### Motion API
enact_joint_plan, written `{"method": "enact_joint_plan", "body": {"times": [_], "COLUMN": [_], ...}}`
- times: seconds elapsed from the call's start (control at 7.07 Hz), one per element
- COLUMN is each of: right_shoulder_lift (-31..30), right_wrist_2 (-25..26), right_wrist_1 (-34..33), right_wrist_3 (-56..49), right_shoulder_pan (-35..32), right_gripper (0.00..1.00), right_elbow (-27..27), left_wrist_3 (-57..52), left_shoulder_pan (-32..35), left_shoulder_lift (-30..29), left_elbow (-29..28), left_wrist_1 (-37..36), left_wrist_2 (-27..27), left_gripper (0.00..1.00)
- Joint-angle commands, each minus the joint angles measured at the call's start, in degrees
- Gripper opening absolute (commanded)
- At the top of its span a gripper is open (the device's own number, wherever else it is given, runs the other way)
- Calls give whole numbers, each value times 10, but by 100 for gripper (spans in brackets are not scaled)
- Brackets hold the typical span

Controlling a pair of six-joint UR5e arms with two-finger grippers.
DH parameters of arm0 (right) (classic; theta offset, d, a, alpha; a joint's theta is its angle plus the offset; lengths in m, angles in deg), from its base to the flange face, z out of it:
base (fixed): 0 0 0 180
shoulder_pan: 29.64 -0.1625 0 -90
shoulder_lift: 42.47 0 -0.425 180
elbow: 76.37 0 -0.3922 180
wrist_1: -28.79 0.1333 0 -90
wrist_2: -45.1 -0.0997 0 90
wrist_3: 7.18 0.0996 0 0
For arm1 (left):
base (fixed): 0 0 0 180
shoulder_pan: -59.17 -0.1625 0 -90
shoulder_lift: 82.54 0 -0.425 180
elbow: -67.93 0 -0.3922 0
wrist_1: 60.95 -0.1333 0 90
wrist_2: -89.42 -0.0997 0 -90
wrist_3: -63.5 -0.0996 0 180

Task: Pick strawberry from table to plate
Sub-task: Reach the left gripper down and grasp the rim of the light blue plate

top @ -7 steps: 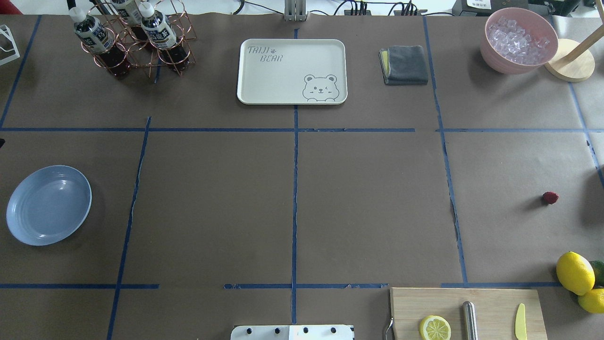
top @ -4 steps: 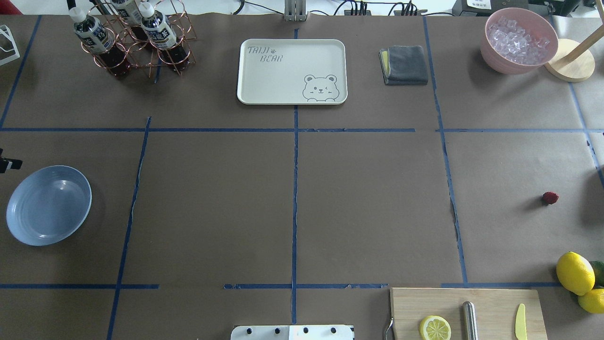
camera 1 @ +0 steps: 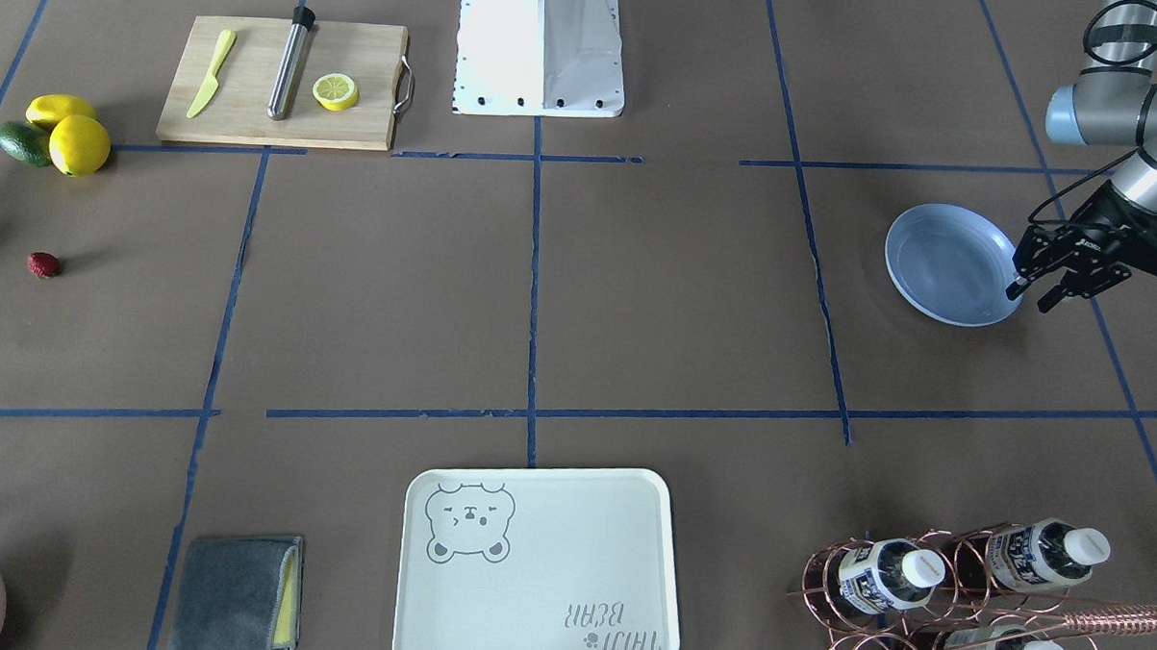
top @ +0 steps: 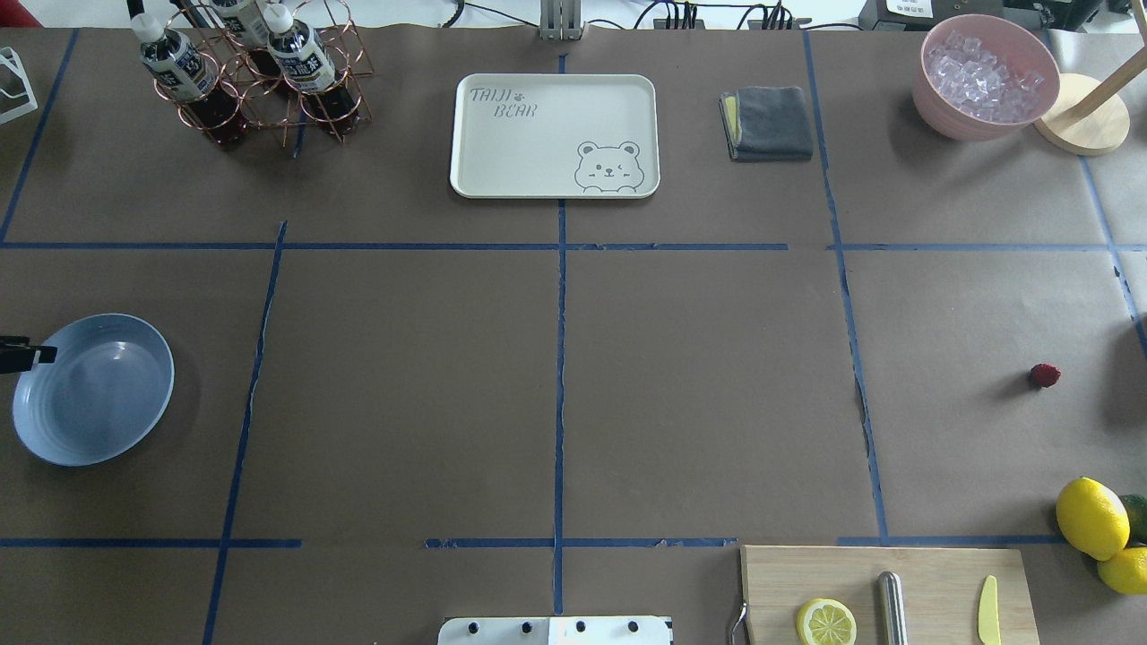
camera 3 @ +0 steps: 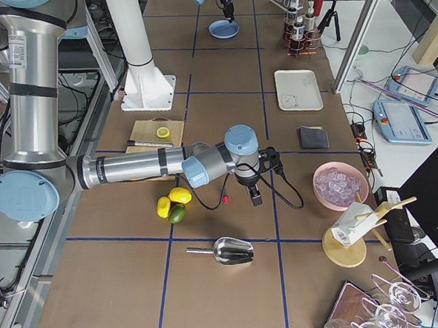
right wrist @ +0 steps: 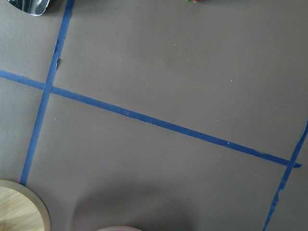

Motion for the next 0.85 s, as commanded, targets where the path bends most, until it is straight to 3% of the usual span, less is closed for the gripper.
{"method": "enact_joint_plan", "body": {"times": [0.0, 0.28, 0.42, 0.57, 0.71], "right_shoulder_lift": [0, 1, 1, 1, 2], "right_wrist_2": [0, 1, 1, 1, 2], "right_wrist_1": [0, 0, 0, 0, 0], "right_wrist_3": [0, 1, 0, 1, 1], "right_shoulder_pan": [0, 0, 0, 0, 0], "right_gripper": [100, 100, 100, 100, 100], "right_elbow": [-2, -2, -2, -3, -3], "left_wrist_3": [-1, 3, 6, 14, 65], "left_shoulder_pan": [-7, -11, -11, -12, -21], "left_shoulder_lift": [4, 3, 4, -12, -48], "left_elbow": [-2, 10, 62, 100, 159], "left_wrist_1": [23, 24, 12, -23, -107], "left_wrist_2": [0, 2, 4, 4, 2], "left_gripper": [0, 0, 0, 0, 0]}}
